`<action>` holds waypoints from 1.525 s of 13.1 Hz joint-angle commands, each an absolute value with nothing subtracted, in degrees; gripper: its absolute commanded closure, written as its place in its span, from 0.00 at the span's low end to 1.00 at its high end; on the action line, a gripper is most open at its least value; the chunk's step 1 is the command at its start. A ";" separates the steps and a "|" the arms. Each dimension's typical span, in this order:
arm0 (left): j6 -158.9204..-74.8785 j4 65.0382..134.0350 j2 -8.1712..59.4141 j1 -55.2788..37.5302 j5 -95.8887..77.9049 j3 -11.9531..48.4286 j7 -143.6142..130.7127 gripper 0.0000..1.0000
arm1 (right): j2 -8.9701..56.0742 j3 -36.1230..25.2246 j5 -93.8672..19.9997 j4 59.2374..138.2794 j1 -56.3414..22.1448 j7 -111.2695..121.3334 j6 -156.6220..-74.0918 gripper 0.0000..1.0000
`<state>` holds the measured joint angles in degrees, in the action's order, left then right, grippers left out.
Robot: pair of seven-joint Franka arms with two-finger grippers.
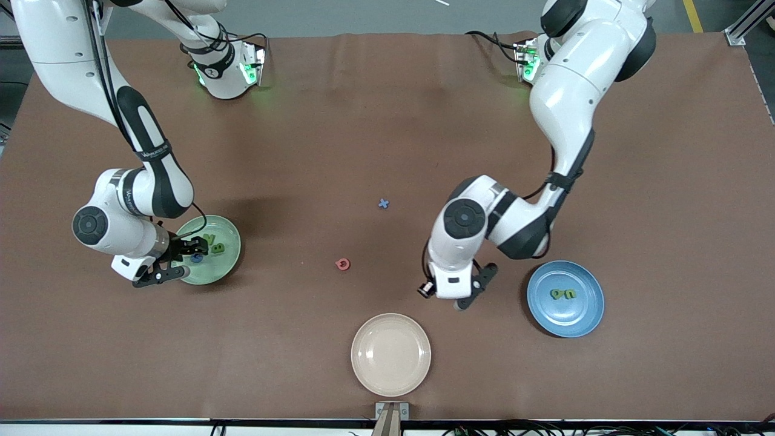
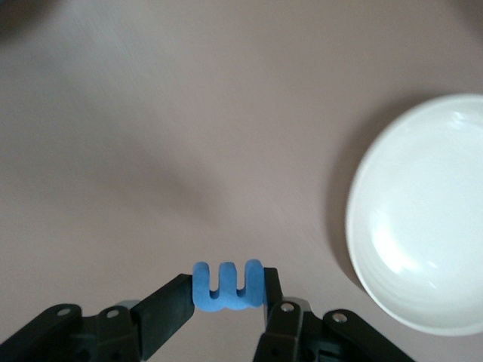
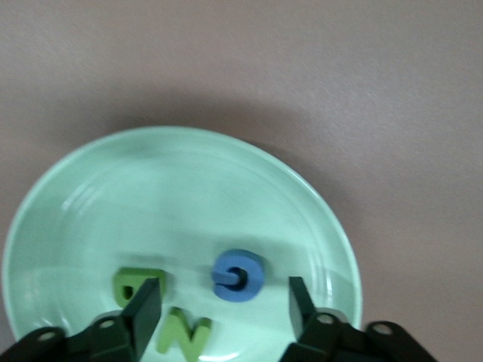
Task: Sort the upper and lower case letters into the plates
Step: 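Drop the m on the blue plate while the right gripper drops C on green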
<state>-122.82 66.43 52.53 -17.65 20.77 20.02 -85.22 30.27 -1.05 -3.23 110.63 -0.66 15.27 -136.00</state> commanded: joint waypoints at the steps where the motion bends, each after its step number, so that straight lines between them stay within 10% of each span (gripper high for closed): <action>1: -121.20 75.81 46.16 -10.49 20.13 22.31 -75.11 1.00 | 29.00 -0.53 -3.25 108.82 -7.52 -0.63 -134.13 0.00; 12: -127.26 93.60 41.13 9.92 23.80 23.55 -39.03 0.96 | 46.31 -1.14 -2.38 86.31 -32.43 -42.45 -135.17 0.08; 13: -127.35 93.60 41.22 10.11 24.43 23.55 -39.02 0.82 | 46.58 -1.23 -2.37 86.22 -32.52 -42.54 -135.61 0.11; 15: -127.00 93.60 40.96 10.28 24.35 23.55 -39.02 0.15 | 47.11 -1.23 -2.37 86.13 -32.61 -44.89 -136.93 0.14; 16: -126.74 93.60 40.61 10.28 24.35 23.55 -39.37 0.01 | 47.46 -1.23 -2.20 85.87 -32.78 -45.87 -137.11 0.15; 20: -120.52 93.60 37.44 9.67 23.38 27.84 -42.69 0.01 | 48.95 -1.67 -1.76 84.90 -33.22 -46.14 -137.99 0.20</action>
